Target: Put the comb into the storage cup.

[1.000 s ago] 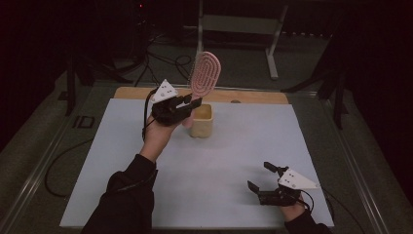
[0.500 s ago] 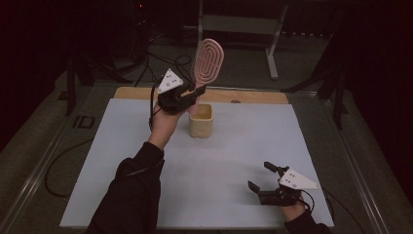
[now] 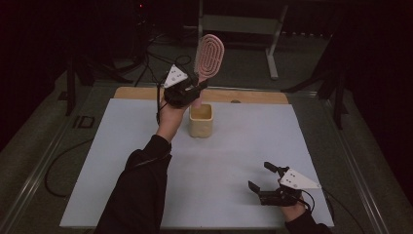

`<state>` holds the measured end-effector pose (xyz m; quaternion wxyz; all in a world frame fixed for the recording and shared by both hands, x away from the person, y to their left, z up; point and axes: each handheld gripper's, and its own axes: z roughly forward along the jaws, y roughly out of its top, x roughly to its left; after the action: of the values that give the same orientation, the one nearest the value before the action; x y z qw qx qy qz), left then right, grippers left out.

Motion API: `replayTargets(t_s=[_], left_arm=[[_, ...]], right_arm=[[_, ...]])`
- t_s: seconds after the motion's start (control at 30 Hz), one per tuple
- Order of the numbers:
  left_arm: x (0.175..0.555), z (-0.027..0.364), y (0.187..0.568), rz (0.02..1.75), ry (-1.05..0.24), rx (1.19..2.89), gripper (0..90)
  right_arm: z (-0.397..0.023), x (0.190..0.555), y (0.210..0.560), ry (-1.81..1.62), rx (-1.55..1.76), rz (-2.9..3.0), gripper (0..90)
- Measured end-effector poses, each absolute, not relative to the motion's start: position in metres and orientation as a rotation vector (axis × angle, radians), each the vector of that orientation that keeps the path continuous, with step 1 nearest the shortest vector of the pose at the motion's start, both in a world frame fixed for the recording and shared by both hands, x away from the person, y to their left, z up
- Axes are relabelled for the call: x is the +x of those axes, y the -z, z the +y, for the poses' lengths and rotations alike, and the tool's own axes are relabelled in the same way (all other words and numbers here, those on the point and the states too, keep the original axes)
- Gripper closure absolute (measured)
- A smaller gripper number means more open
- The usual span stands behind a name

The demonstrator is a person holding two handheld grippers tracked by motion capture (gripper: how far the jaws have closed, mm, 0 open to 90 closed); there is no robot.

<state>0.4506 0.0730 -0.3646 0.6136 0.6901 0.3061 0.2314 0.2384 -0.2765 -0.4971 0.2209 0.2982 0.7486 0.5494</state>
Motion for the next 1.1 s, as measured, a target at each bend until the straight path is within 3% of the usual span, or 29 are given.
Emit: replayTargets(t_s=[1.1], left_arm=[[0.47, 0.065, 0.436, 0.749, -0.484, 1.555, 70.4]], right_arm=[[-0.277, 0.238, 0.497, -1.533, 0.826, 2.069, 10.2]])
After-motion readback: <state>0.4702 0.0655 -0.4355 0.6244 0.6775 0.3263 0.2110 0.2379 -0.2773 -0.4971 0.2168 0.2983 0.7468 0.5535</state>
